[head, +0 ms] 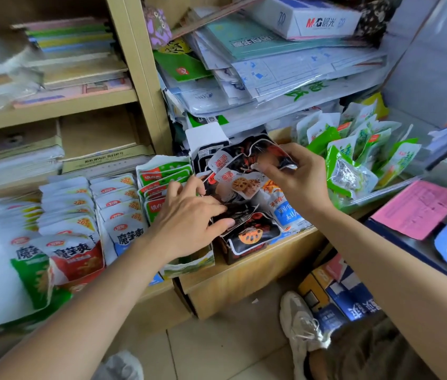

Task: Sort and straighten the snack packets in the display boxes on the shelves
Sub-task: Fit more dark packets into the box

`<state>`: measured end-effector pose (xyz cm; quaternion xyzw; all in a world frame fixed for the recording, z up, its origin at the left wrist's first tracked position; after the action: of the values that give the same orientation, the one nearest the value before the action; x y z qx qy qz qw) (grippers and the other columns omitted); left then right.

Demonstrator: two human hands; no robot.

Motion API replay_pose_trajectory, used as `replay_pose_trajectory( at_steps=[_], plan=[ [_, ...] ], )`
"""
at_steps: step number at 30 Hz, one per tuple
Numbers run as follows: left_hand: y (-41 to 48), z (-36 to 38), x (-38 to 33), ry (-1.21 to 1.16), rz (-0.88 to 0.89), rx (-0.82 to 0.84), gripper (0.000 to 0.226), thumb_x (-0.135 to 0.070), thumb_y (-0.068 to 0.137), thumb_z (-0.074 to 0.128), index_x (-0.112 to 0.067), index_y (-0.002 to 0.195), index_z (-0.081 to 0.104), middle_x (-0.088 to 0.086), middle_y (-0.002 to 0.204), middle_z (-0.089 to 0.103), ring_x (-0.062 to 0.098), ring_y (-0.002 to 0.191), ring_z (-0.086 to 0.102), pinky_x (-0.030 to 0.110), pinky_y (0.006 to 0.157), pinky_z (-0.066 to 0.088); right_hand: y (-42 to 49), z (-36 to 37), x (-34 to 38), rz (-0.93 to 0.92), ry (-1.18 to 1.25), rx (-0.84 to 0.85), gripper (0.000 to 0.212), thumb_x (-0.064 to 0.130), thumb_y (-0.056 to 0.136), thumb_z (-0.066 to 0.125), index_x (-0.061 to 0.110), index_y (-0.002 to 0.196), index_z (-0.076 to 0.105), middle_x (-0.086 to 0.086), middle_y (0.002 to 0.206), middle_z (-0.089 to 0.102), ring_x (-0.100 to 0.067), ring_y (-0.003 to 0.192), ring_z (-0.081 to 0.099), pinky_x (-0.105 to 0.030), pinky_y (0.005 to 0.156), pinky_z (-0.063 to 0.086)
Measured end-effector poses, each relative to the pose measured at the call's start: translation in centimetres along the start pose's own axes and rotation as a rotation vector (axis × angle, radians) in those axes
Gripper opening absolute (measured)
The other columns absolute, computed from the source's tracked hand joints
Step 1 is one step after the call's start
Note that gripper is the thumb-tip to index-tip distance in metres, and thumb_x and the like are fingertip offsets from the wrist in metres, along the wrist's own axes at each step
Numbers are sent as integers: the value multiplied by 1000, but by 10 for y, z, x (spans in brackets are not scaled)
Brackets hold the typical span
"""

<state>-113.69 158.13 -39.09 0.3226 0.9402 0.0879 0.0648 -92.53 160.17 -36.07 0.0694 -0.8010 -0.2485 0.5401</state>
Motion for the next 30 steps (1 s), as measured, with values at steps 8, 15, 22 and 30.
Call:
replay_pose_trajectory(
  at_steps=[8, 15, 22, 30],
  plan=[
    [-7, -17, 7, -319, -21, -339, 36, -54, 79, 70, -29, 103, 80, -15, 95, 75, 9, 90, 45, 36, 80, 32, 0, 2, 3, -7, 47, 61, 28, 23, 79, 85, 8, 99, 73, -3, 91, 75, -22, 85, 73, -48, 75, 60],
    [-20, -10, 8, -517, 38, -184, 37, -56, 78, 72, -30, 105, 79, -10, 92, 70, 2, 87, 58, 29, 74, 52, 4, 15, 7, -66, -148, 304, 22, 23, 78, 85, 19, 93, 70, 5, 86, 73, -11, 76, 69, -37, 71, 57],
    [-16, -16, 23, -536, -37, -241, 17, -24, 87, 76, -26, 104, 79, -11, 85, 71, 5, 75, 64, 29, 67, 55, 11, 27, 35, -337, -486, 441, 40, 24, 81, 83, 12, 118, 72, -2, 108, 75, -15, 95, 70, -33, 88, 55],
    [-12, -27, 16, -450, -18, -483, 13, -11, 88, 77, -15, 99, 80, -7, 82, 76, 0, 68, 67, 19, 64, 57, 24, 55, 19, -168, -488, 603, 37, 19, 79, 84, 16, 114, 75, -1, 104, 77, 7, 71, 60, -3, 67, 40]
  ],
)
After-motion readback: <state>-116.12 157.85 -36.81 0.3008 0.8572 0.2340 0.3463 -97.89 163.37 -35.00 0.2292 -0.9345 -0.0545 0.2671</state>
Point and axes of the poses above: each hand's wrist, its own y-axis towards the middle knuckle, its own z-axis out of the palm, x = y × z, the point moved 7 cm from there along y, towards the middle knuckle
